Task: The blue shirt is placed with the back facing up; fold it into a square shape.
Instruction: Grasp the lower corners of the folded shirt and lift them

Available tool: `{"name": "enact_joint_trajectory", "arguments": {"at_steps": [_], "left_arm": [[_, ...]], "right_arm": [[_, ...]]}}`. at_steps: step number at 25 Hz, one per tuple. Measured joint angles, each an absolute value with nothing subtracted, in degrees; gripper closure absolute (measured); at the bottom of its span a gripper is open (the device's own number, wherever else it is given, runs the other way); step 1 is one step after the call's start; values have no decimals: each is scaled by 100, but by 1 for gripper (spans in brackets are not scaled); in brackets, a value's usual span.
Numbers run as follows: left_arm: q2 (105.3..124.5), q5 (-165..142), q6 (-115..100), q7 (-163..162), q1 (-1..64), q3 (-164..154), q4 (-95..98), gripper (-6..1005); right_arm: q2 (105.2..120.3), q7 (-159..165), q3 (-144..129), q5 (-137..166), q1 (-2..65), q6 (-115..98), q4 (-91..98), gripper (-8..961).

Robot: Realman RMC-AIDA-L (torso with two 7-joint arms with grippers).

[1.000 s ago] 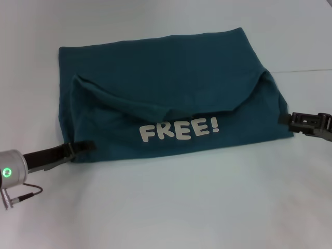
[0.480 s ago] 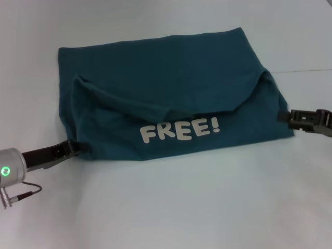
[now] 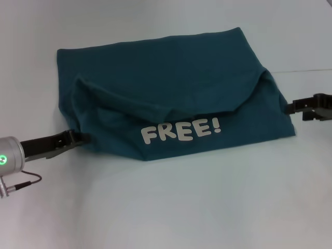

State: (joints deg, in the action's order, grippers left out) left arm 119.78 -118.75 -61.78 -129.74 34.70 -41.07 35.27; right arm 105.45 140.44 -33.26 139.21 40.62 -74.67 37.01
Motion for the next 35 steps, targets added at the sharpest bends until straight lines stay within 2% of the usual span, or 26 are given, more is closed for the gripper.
{"name": "enact_joint_trajectory", "arguments": {"at_steps": [6,14,25,35], "left_arm": [[11948,-11882,-6190,-13072,3554,-4148,3601,997],[11944,-11884,-6151,-13095,3613,-4148,3612,997],[11973,-11883,-6143,-13112,3630,-4148,3613,996],[11999,-11882,-6133,-13113,3583,-4148,3595,996]], "right_arm": [[10724,14349,-3662,14575,4353,-6724,3655,239],[10933,14324,-4116,14593,4302,-5947,3585,239],[10973,14224,-4190,14599,4342,-5430,3070,239],[11094,14060,-4257,14599,4388,-5139,2960,240]]}}
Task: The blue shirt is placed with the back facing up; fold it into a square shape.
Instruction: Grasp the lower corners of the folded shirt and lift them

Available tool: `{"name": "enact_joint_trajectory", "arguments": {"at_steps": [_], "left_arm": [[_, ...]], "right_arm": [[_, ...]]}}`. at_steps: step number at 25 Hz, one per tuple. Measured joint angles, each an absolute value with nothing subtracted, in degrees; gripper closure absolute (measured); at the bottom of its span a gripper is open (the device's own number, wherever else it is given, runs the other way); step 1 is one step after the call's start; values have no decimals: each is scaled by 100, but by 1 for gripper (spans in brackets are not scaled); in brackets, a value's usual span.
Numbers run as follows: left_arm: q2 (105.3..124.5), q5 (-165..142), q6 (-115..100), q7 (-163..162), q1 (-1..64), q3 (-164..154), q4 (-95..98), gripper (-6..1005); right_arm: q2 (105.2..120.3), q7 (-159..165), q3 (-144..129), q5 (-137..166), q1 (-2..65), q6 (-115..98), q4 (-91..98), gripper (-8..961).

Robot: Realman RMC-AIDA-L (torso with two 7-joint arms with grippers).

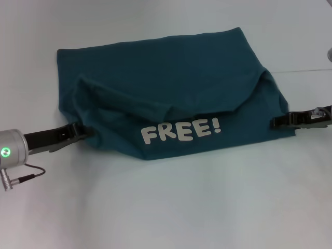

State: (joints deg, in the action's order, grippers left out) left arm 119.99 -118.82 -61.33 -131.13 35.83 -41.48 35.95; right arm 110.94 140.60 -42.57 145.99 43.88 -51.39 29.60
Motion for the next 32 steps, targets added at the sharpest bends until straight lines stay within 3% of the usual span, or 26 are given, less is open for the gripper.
{"name": "enact_joint_trajectory", "arguments": {"at_steps": [8,16,26,32], "left_arm": [[12006,-11882,-6130,-13113,3595,-4149,3598,997],[12006,-11882,-6129,-13127,3584,-4149,3599,997],[11988,-11882,-6172,-13131,3592,-4159,3582,997],[11919,-12240,-6673,-13475,3555,-4412,3817,997]], "right_arm": [[11100,14099,-4272,14565,4413,-5191,2960,270],[11083,14113,-4283,14590,4392,-5229,2990,503],[11060,14088,-4283,14592,4368,-5252,3021,931],[11013,14113,-4283,14593,4281,-6074,3371,931]]}}
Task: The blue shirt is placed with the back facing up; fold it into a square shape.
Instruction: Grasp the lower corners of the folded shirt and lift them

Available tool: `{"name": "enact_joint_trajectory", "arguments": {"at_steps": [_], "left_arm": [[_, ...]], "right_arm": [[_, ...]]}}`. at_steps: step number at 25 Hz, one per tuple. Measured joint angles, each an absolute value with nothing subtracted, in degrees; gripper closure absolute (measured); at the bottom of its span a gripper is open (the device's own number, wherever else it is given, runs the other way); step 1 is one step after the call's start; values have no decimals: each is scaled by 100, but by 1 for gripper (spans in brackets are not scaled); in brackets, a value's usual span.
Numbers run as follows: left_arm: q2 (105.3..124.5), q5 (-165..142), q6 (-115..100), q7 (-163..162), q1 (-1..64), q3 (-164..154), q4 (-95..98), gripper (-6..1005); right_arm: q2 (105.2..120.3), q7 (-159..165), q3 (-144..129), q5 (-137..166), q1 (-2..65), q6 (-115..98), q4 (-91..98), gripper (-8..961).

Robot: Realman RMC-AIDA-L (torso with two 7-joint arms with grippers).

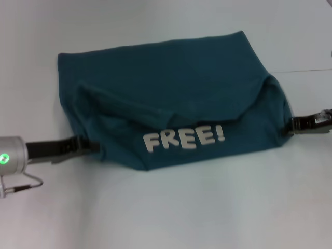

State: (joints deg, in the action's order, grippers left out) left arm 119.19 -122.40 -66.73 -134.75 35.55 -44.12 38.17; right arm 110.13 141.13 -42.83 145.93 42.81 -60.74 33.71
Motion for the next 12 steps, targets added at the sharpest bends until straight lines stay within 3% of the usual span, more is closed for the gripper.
{"name": "enact_joint_trajectory", "arguments": {"at_steps": [12], "left_arm": [[11913,-13311,-9226,-14167,3053,-4355,5190,996]], "right_arm": [[11055,14180,-4296,14702,3698,-9435,4879,930]]}}
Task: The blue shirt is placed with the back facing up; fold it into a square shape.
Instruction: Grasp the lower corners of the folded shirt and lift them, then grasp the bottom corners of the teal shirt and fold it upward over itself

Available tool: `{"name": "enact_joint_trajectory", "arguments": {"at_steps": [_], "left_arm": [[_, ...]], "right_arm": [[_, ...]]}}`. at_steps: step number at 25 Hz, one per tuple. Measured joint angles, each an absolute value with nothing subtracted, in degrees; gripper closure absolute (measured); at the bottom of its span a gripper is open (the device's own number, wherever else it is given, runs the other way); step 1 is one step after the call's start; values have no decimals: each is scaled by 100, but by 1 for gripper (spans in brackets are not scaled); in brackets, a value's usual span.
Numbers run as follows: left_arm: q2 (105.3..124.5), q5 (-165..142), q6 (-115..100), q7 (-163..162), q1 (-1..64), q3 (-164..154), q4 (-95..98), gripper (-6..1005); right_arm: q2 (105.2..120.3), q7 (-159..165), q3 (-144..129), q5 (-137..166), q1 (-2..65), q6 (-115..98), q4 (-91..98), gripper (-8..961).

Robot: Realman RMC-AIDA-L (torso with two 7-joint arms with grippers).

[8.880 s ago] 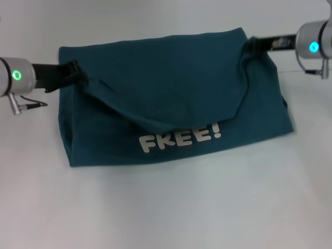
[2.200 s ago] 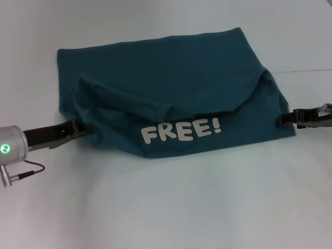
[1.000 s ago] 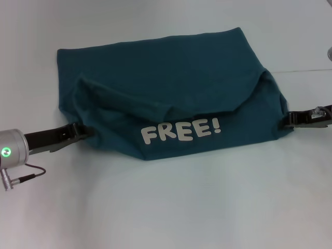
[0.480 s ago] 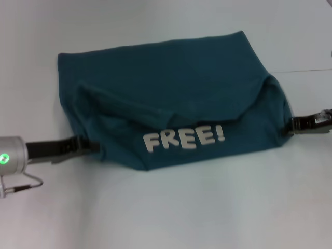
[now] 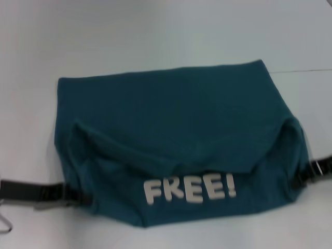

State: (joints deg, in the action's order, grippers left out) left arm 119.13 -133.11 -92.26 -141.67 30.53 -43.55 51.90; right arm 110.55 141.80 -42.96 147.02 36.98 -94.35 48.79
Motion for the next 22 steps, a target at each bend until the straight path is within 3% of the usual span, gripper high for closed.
{"name": "enact_joint_trajectory", "arguments": {"at_steps": [9,22], "left_arm": [[11923,-14090,-10335,-14016,2707,-3855,5451,996],[11942,-14439,-11031,-13535,2624,-3573,5434,996]], "right_arm": [[11113,13941,-4288,14913,3454,-10482,4853,930],[11016,13367,-4007,14825,3274,-10971,4647,929]]}}
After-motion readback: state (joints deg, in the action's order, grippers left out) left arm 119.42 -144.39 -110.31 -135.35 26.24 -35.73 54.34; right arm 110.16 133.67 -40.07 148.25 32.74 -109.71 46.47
